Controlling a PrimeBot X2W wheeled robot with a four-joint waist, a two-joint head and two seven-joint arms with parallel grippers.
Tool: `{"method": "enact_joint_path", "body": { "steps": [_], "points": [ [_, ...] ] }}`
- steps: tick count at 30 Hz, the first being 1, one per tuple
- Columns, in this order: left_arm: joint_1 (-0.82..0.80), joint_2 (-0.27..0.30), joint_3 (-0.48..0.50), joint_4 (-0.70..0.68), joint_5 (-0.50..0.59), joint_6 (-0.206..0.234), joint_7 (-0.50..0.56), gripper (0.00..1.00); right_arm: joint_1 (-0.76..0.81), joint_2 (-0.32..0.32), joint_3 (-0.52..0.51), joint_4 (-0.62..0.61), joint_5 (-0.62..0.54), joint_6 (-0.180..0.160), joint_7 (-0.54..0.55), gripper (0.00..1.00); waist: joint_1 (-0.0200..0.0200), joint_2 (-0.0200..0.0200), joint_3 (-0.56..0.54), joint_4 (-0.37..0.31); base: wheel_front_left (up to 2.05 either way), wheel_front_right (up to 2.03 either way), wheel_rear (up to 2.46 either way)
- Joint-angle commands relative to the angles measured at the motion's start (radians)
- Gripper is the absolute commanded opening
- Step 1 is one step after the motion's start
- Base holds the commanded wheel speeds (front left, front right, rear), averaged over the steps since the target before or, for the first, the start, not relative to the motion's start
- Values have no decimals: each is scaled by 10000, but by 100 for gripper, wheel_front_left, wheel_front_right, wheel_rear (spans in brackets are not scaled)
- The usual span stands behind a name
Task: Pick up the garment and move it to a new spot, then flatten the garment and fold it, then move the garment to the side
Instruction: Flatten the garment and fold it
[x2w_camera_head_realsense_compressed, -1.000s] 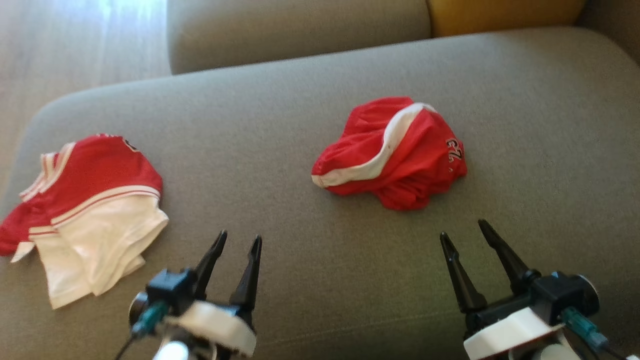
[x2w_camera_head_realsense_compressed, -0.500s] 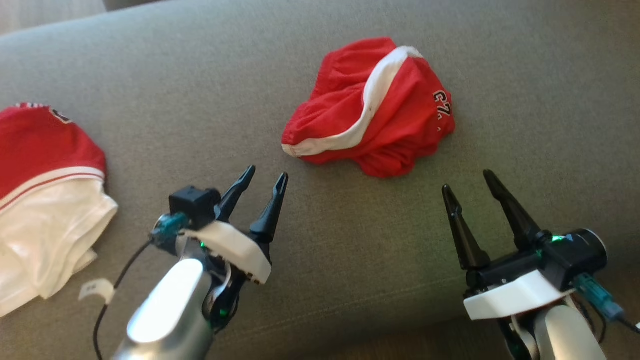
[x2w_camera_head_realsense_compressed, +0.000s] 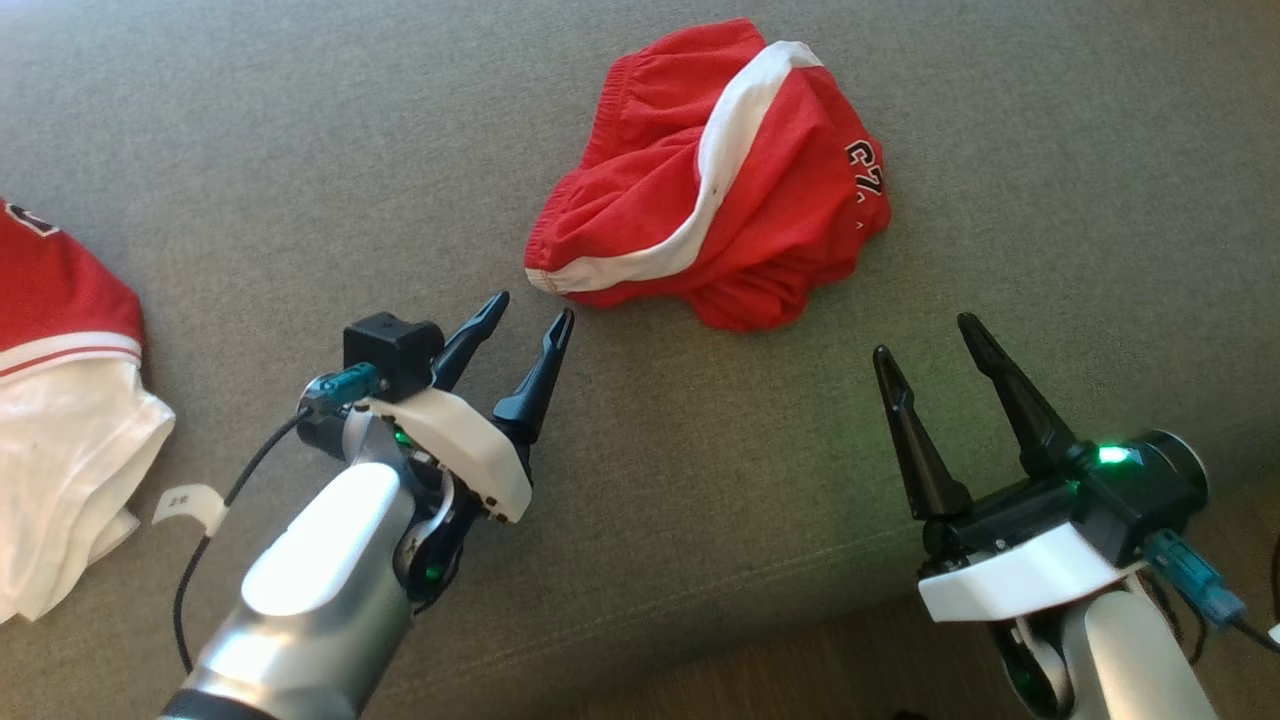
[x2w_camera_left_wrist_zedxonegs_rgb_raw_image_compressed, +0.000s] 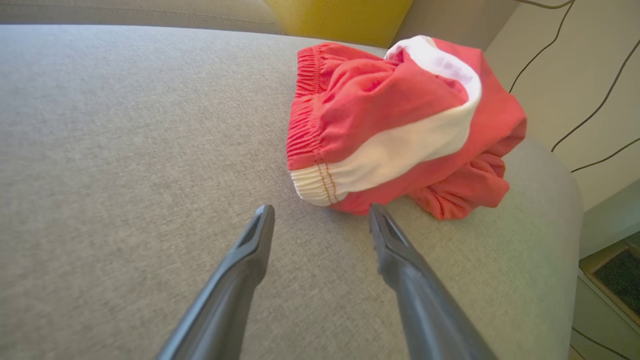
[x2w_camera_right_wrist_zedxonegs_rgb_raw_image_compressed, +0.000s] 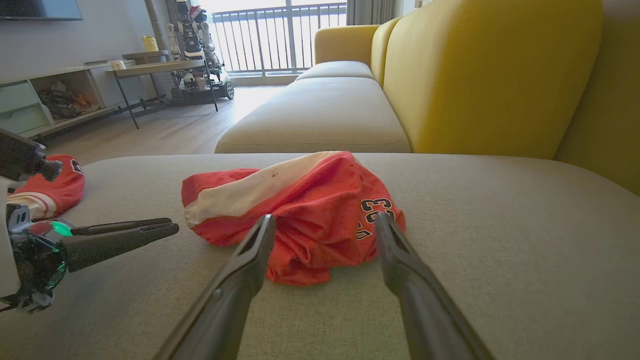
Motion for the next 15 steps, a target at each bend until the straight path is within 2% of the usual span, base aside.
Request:
{"method": "enact_joint_path", "body": {
  "steps": [1, 15],
  "points": [
    [-480, 227, 249, -217, -76, -61, -122, 100, -244, -56, 236, -366, 61, -2, -92, 100, -1, 0, 12, -35, 0, 0, 0],
    [-1097, 362, 109, 53, -247, -61, -122, 100, -440, -56, 259, -478, 59, -2, -92, 100, -1, 0, 418, -325, 0, 0, 0]
  ]
}}
